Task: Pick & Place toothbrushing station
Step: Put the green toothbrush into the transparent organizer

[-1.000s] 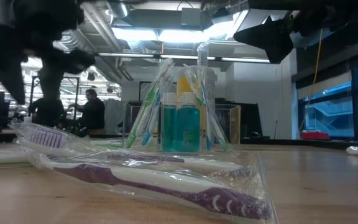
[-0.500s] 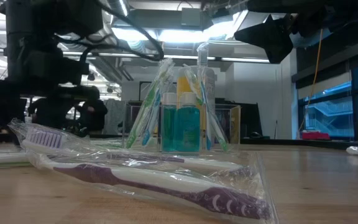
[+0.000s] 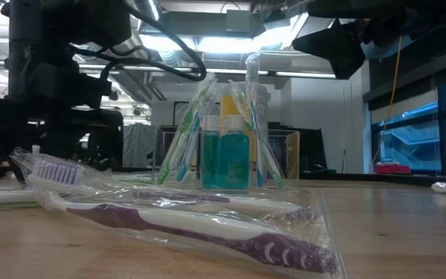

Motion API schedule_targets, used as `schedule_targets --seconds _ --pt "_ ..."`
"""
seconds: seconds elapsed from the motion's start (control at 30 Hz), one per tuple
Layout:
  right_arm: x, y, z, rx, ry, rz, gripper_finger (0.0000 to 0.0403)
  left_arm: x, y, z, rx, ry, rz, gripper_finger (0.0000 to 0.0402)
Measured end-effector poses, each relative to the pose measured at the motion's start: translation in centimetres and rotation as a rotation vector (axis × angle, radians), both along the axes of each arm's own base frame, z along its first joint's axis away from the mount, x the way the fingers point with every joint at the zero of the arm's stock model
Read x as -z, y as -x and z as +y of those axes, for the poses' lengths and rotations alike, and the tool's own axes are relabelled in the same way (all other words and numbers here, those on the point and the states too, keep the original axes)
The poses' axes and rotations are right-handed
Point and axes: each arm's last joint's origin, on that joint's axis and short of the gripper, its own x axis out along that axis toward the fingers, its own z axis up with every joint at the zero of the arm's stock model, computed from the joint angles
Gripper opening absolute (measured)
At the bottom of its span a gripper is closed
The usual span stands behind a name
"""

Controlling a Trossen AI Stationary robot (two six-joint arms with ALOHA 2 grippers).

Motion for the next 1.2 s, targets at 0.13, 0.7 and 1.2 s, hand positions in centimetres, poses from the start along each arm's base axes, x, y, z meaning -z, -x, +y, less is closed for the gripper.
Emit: schedule_targets --seconds 0.13,0.7,1.2 --pt "0.0 0.0 0.0 -0.001 0.000 0.000 0.0254 0.0 0.0 0.0 -0.016 0.003 0.001 0.0053" --pt "0.0 0.0 0.0 -0.001 -0.001 -0.002 0.0226 -4.9 0.6 -2.2 -0.043 -0.036 -0.267 0.0019" --pt "-0.3 0.0 0.1 -0.006 0.001 -0.028 0.0195 -15.2 1.2 -4.1 -0.042 0.300 -1.363 0.0019"
